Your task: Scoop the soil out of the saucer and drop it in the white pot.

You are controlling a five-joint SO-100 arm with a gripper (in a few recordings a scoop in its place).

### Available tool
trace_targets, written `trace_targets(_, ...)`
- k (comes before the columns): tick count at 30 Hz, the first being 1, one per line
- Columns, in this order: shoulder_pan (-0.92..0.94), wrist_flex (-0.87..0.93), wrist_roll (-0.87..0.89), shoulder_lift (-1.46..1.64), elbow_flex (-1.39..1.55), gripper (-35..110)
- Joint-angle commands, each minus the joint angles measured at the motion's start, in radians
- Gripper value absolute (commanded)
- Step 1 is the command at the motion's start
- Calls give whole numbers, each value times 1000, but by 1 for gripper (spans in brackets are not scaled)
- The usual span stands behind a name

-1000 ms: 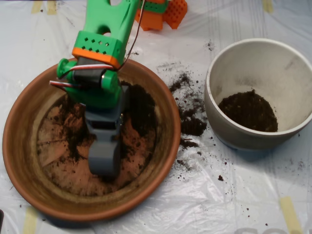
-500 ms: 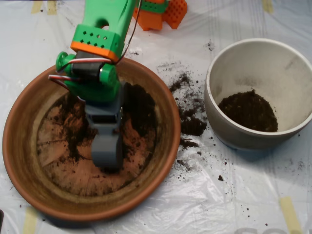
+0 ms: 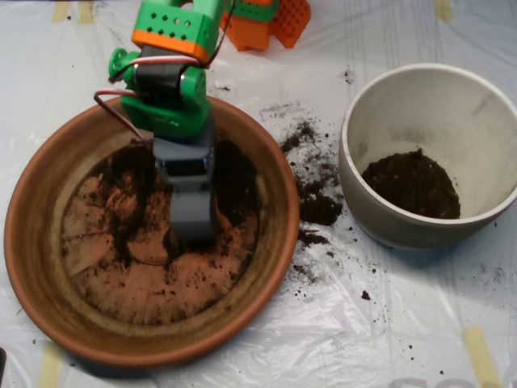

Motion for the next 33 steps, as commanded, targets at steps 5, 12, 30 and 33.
trace_targets(5, 38, -25, -35, 118, 117, 16)
trace_targets(12, 38, -23, -54, 121, 123, 9)
trace_targets(30, -144, 89, 101, 166, -94, -1)
trace_targets(33, -152, 115, 121, 221, -144, -1)
